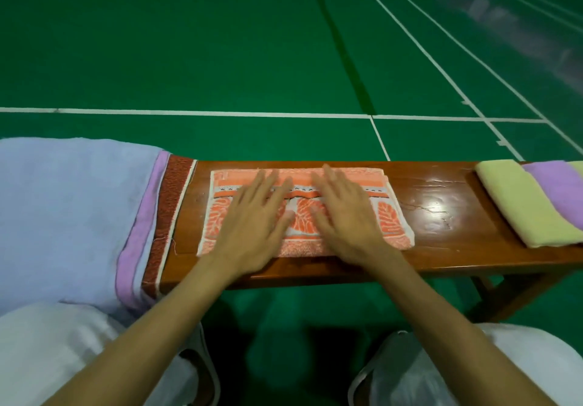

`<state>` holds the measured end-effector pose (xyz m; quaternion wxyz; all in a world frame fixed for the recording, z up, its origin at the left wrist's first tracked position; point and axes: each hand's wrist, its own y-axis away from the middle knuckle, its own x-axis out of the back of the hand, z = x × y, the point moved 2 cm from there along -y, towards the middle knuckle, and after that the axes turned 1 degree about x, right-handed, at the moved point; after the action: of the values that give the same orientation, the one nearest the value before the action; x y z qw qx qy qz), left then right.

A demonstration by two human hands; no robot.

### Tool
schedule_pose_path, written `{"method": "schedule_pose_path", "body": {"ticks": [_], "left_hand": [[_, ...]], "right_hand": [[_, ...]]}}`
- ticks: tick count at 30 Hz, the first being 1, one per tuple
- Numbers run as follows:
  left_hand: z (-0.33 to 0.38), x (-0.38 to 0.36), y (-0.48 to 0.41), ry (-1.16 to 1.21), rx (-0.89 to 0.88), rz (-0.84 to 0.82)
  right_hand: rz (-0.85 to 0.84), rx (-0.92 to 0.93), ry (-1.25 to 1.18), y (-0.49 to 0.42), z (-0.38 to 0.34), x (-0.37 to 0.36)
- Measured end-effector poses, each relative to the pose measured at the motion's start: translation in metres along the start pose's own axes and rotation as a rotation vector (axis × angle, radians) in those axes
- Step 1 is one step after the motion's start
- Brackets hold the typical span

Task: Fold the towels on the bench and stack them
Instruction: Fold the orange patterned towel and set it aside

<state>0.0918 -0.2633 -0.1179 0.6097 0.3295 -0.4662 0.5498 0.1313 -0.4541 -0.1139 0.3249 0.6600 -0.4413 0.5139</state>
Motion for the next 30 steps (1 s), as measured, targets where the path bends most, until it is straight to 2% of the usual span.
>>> {"method": "schedule_pose_path", "body": {"ticks": [2,4,11,15,17,20,22,26,30], "left_hand": [[-0.003,-0.020,0.002,-0.098,-0.035,-0.083],[-0.012,-0.027,0.003,-0.144,-0.002,-0.121],[-0.054,-0.012,0.011,-0.145,0.230,-0.021],[-0.058,-0.011,0.010,-0.135,0.244,-0.020],[-0.057,-0.011,0.010,-0.123,0.239,-0.019],[-0.057,-0.007,0.013,-0.138,0.241,0.001],[-0.054,-0.004,0.016,-0.171,0.224,0.040],[-0.036,-0.004,0.020,-0.167,0.045,0.030],[-0.028,-0.015,0.019,-0.143,0.016,-0.078]], "right_hand": [[-0.087,0.088,0.103,-0.003,-0.010,-0.019],[-0.107,0.091,0.147,-0.004,-0.005,-0.027],[-0.054,-0.269,0.172,-0.002,0.047,-0.012],[-0.030,-0.358,0.100,0.001,0.064,-0.009],[0.049,-0.375,0.062,0.001,0.066,-0.009],[0.269,-0.471,0.033,0.003,0.071,0.003],[0.312,-0.549,0.030,0.004,0.076,0.016],[0.142,-0.639,-0.140,-0.001,0.085,0.020],[0.083,-0.601,-0.543,0.000,0.089,0.027]]}}
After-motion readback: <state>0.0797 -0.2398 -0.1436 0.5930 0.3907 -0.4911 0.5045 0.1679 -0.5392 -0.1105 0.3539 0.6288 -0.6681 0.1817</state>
